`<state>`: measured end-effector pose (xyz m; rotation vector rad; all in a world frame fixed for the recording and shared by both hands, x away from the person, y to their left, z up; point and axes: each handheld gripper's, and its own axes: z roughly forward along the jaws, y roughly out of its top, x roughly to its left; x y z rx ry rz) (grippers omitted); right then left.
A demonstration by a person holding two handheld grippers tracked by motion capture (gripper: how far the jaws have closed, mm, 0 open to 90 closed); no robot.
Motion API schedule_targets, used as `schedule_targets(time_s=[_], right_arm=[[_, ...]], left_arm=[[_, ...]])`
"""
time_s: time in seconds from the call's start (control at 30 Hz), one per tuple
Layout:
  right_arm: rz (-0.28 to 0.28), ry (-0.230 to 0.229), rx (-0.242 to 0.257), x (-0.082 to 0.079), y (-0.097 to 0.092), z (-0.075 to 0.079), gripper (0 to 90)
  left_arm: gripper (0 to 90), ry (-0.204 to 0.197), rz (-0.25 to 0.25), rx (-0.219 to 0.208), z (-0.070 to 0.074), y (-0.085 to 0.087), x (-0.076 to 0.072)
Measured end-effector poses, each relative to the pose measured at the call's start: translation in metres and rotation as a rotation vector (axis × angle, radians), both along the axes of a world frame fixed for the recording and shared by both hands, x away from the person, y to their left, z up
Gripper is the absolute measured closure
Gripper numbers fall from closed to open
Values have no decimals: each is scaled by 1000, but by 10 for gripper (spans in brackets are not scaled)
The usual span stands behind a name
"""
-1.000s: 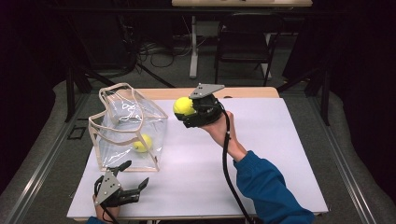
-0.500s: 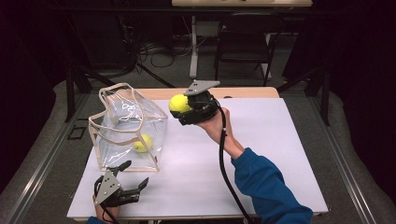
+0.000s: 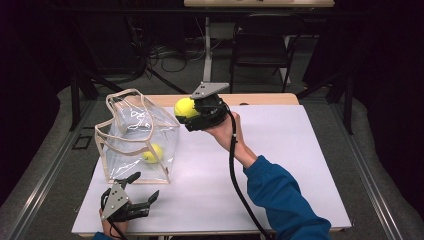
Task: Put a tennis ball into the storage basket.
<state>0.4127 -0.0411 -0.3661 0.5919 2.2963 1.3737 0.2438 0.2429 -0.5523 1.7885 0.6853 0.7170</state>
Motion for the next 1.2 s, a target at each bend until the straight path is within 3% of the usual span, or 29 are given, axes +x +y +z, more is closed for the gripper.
schedule_targets(time_s=[1.2], right_arm=[[47, -22, 16, 1, 28, 12, 262]], left_arm=[[158, -4, 3, -2, 0, 1, -1]])
